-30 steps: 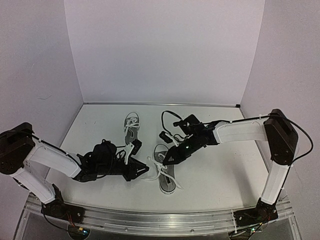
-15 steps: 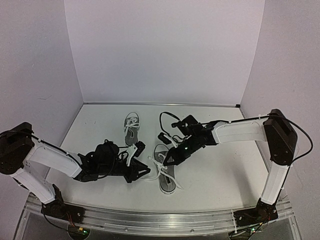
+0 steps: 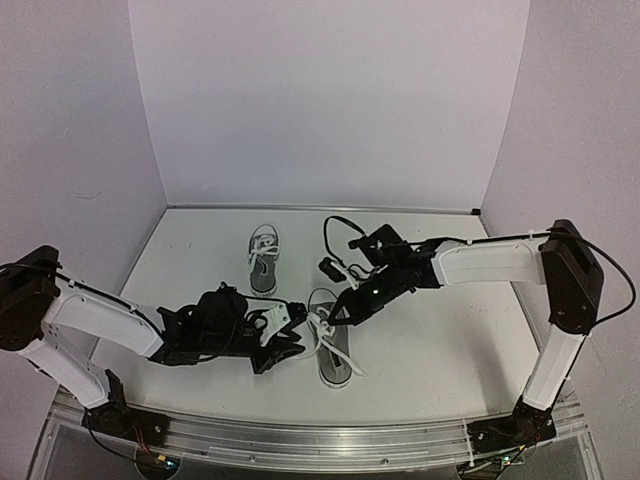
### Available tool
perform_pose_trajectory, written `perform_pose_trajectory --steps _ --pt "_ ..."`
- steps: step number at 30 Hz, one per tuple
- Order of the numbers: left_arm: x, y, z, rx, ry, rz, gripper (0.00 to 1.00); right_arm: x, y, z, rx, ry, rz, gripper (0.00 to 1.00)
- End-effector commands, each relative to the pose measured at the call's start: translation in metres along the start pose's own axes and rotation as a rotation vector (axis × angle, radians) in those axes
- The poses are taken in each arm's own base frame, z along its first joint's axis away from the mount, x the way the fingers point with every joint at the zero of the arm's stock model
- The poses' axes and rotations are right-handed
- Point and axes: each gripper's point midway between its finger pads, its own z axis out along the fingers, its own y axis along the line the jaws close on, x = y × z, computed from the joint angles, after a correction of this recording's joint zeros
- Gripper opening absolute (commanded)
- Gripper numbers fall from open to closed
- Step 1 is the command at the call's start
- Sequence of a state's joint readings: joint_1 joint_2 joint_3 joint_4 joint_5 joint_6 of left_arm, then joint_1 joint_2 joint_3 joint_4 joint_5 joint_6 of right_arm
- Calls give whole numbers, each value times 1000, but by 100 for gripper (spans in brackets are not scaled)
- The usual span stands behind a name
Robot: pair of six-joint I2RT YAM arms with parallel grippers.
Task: Tie the shoes
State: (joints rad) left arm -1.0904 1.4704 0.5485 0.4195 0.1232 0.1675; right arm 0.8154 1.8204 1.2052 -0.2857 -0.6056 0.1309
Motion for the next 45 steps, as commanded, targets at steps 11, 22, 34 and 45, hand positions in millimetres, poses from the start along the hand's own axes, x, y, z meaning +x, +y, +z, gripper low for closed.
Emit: perform_pose_trajectory --steps 11,22,34,45 --pt "-42 -6 18 26 -35 438 25 -4 9 -6 -17 -43 -6 0" --pt "-34 -2 44 24 77 557 30 -3 9 -4 -27 -42 -2 0" --pt "-20 15 55 -30 198 613 30 -5 11 -4 -34 -46 -2 0" --pt "-17 19 55 -50 218 627 20 -4 11 -3 -36 -43 1 0"
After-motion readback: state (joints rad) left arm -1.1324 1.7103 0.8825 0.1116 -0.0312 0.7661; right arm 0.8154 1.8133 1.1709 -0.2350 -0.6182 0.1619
